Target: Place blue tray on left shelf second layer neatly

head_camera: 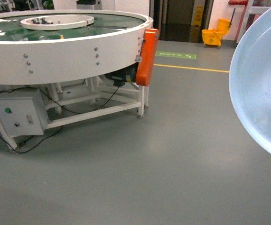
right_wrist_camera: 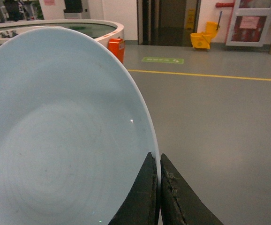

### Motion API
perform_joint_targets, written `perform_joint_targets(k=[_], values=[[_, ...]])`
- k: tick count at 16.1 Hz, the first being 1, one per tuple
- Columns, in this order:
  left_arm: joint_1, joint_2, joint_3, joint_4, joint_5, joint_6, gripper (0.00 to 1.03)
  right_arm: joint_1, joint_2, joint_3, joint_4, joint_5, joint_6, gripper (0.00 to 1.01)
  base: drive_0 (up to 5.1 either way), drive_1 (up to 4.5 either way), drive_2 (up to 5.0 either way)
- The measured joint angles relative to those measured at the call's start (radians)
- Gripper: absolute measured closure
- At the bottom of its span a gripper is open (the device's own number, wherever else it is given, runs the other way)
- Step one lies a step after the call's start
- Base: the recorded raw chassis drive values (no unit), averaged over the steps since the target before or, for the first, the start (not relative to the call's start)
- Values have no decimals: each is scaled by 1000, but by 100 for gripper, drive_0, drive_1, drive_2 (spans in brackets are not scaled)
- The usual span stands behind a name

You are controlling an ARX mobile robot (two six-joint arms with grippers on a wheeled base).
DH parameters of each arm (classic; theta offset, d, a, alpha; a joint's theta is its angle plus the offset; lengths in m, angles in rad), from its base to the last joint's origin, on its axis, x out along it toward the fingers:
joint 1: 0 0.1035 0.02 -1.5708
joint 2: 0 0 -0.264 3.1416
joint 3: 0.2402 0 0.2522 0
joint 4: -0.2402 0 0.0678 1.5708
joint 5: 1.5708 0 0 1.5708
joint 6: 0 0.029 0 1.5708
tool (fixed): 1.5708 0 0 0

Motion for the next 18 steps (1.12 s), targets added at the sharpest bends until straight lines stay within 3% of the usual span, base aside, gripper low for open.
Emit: perform_joint_targets(k=[13, 18], values=[[0, 0, 0, -2, 1, 0, 5, -1, 0, 0, 3, 2, 0, 99, 95, 23, -687], [0, 0, 0, -1, 1, 0, 5, -1, 1, 1, 2, 4, 0, 99, -154, -154, -154]])
